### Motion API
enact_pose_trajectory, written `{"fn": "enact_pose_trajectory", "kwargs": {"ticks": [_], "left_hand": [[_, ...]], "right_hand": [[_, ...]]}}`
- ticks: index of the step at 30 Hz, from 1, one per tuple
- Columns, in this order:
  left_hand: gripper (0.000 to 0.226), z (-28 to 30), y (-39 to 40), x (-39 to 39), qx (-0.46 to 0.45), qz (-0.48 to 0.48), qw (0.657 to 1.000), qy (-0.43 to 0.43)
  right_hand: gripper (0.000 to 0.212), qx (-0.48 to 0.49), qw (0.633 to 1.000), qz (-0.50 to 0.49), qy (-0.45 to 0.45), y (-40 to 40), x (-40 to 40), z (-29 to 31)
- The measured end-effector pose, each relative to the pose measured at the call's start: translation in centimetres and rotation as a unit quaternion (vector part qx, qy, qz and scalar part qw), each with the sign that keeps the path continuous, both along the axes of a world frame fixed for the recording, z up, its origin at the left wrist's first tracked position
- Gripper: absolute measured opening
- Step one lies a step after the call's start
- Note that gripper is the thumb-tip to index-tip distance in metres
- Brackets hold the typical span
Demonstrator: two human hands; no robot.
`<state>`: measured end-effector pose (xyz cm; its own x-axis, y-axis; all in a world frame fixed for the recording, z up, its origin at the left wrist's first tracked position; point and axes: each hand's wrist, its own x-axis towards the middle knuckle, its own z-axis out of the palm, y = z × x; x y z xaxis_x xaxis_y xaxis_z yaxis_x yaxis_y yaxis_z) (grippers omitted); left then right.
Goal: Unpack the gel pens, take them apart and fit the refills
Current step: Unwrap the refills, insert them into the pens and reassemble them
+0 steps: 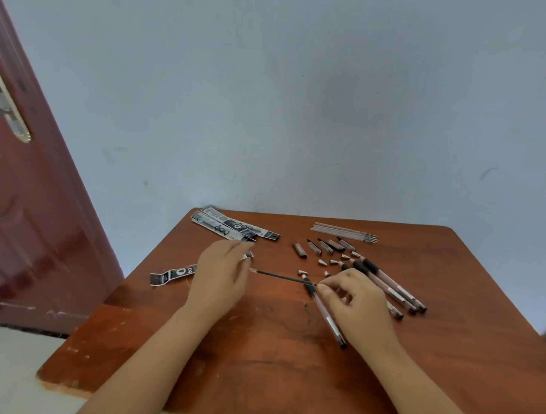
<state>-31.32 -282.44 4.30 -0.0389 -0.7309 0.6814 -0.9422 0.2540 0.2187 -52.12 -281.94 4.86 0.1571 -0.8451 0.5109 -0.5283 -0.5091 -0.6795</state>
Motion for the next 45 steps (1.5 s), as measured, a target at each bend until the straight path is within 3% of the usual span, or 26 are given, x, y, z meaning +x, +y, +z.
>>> {"fn": "enact_pose_trajectory", "kwargs": {"ticks": [3, 6, 10, 14, 21, 27, 30, 36, 40, 45], "left_hand": [[0.033, -0.4, 2.2, -2.9, 0.008, -0.084, 0.996, -0.033], [0.027, -1.4, 3.2, -3.7, -0.004, -0.088, 0.995, -0.051], [0.026, -1.5, 3.7, -3.3, -0.024, -0.094, 0.994, -0.058], [0.016, -1.2, 4.1, -3.3, 0.014, -0.131, 0.99, -0.054], [0.029, -0.9, 4.1, -3.2, 0.076, -0.139, 0.986, -0.059], [0.025, -0.9, 3.6, -1.7, 0.075, 0.022, 0.997, -0.009], [0.024, -0.4, 3.5, -2.0, 0.118, 0.05, 0.992, 0.012], [0.026, -0.5, 3.1, -1.6, 0.158, 0.124, 0.978, 0.058], [0.023, -0.4, 3.1, -1.2, 0.181, 0.161, 0.965, 0.097], [0.023, -0.2, 3.2, -0.6, 0.202, 0.19, 0.952, 0.133]], "right_hand": [[0.008, 0.018, 0.999, 0.046, -0.011, 0.3, 0.2, 0.2], [0.008, 0.043, 0.996, 0.083, -0.006, 0.6, 0.1, 0.3], [0.012, 0.082, 0.986, 0.132, 0.062, 0.7, -0.3, 0.6], [0.017, 0.062, 0.974, 0.152, 0.157, 0.6, -0.8, 0.8], [0.017, 0.032, 0.969, 0.156, 0.191, 0.8, -0.8, 0.8], [0.011, -0.025, 0.995, 0.03, 0.089, 0.4, -1.5, 1.1], [0.016, -0.012, 0.997, 0.003, 0.081, 0.1, -0.8, 0.9], [0.026, 0.006, 0.978, 0.041, 0.204, -3.1, 2.5, 1.4], [0.03, 0.013, 0.944, 0.045, 0.328, -6.0, 6.2, 2.2], [0.028, 0.033, 0.93, -0.003, 0.366, -9.3, 9.9, 1.5]]}}
